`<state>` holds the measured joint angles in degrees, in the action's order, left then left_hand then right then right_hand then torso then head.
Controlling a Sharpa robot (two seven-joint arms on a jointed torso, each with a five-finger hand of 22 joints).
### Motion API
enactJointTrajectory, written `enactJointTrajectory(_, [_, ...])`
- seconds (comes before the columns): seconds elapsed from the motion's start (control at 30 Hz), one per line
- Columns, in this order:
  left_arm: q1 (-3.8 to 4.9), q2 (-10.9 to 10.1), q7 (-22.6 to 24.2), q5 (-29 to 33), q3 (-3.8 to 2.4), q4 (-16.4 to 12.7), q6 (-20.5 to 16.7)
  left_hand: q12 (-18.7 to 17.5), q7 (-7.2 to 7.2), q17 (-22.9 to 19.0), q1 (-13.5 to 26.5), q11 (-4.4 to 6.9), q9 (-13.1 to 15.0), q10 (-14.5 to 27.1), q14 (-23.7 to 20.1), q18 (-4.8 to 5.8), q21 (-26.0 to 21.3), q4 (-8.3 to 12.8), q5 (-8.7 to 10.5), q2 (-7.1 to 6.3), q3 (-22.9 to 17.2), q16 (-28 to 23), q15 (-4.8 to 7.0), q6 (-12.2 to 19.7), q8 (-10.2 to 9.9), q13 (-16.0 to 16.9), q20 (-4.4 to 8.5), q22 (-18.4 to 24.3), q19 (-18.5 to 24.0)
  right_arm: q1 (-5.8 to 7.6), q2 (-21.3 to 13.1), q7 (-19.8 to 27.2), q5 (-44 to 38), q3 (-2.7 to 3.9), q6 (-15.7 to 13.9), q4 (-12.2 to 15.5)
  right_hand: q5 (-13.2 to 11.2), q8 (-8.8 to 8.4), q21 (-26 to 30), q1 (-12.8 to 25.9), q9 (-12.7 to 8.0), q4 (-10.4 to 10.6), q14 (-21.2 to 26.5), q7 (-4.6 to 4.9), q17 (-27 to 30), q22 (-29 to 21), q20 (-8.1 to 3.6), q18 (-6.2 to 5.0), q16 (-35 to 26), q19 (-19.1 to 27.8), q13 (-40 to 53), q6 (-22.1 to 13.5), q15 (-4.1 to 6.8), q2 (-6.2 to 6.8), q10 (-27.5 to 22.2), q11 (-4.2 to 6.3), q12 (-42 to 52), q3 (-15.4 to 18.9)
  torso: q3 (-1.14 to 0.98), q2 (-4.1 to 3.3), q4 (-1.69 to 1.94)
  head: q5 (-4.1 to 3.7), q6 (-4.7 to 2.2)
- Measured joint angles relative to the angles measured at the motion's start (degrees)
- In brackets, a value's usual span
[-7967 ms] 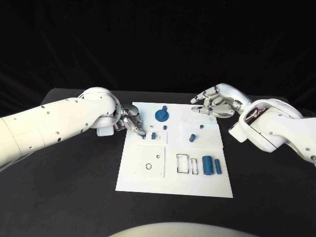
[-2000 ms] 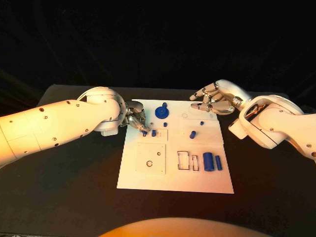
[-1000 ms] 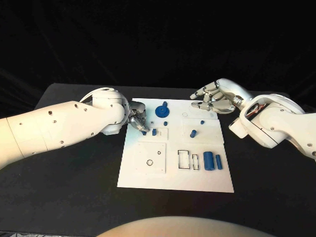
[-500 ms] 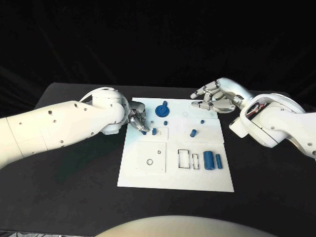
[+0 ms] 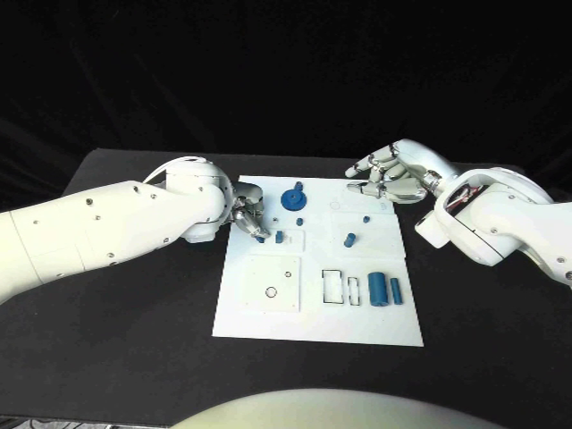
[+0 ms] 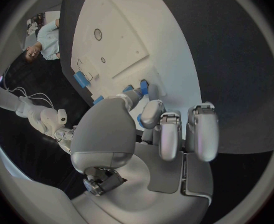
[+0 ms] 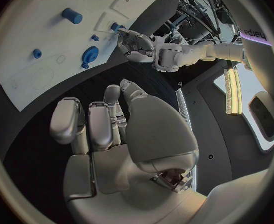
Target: Assemble the parts on the task board
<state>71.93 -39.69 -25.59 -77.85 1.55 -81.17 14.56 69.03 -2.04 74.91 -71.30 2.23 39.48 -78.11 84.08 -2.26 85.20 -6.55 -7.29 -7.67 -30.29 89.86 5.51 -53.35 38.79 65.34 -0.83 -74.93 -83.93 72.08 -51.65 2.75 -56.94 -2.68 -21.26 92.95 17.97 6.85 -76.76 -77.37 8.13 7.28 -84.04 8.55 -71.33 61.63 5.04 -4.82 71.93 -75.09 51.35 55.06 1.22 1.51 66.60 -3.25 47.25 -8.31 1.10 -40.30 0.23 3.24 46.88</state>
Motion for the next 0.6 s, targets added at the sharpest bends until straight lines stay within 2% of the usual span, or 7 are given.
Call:
enactJointTrajectory(0.13, [0.01,0.00,-0.36,0.41,-0.01,0.00,0.05,0.39,0.00,0.00,0.01,0.12,-0.01,-0.27,0.00,0.00,0.00,-0.19,0.01,0.01,-0.19,0.00,0.00,0.00,-0.01,0.19,0.00,0.00,0.00,0.00,0.00,0.00,0.00,0.00,0.00,0.00,0.00,0.00,0.00,0.00,0.00,0.00,0.00,0.00,0.00,0.00,0.00,0.00,0.00,0.00,0.00,0.00,0.00,0.00,0.00,0.00,0.00,0.00,0.00,0.00,0.03,-0.03,0.12])
enactJointTrajectory(0.33, [0.00,0.04,-1.17,1.15,0.01,0.09,0.05,0.62,0.00,0.00,1.36,0.34,0.11,-0.75,0.00,0.00,0.00,-0.40,0.05,0.94,-0.40,0.00,0.00,-0.01,-0.01,0.56,0.00,0.00,0.00,0.00,-0.01,0.00,0.00,0.00,0.00,0.00,0.00,0.00,0.00,0.00,0.00,0.00,0.00,0.00,0.00,0.00,0.00,0.00,0.00,0.00,0.00,0.00,0.00,0.00,0.00,0.00,0.00,0.00,0.00,0.00,0.03,-0.03,0.19])
enactJointTrajectory(0.4, [0.00,0.07,-1.51,1.38,0.01,0.15,0.04,0.66,0.00,0.00,2.13,0.54,0.20,-0.95,0.00,0.00,0.21,-0.40,0.05,0.45,-0.40,0.00,0.00,-0.02,0.00,0.68,0.00,0.00,0.00,0.00,-0.03,0.00,0.00,0.00,-0.01,0.01,0.00,0.00,0.00,0.00,0.00,0.15,0.00,0.00,0.00,-0.06,0.00,0.00,0.00,0.00,0.00,0.00,0.00,0.00,0.00,0.00,0.00,-0.16,0.00,0.00,0.03,-0.09,0.24])
enactJointTrajectory(0.57, [0.00,0.20,-2.34,1.79,0.01,0.29,0.03,0.66,0.37,0.00,3.87,0.74,0.38,-1.15,0.00,0.00,0.38,-0.41,0.04,0.19,-0.39,0.00,0.00,-0.49,0.00,0.81,0.00,0.01,0.00,0.00,-0.06,0.00,0.01,0.00,-0.03,0.03,0.00,0.00,0.00,0.00,0.00,0.16,0.00,0.00,0.16,-0.22,0.00,0.00,0.00,0.00,-0.19,0.00,0.00,0.00,0.00,0.00,-0.24,-0.16,0.00,0.00,0.02,-0.23,0.29])
enactJointTrajectory(0.6, [0.01,0.24,-2.49,1.85,0.00,0.32,0.03,0.66,0.80,0.00,3.93,0.82,0.41,-1.22,0.00,0.00,0.38,-0.53,0.04,0.13,-0.27,0.00,0.00,-1.06,-0.01,0.82,0.00,0.01,0.00,0.00,-0.06,0.00,0.01,0.00,-0.03,0.03,0.00,0.00,0.00,0.00,0.00,0.16,0.00,0.00,0.16,-0.22,0.00,0.00,0.00,0.00,-0.19,0.00,0.00,0.00,0.00,0.00,-0.24,-0.16,-0.02,0.00,0.02,-0.23,0.29])
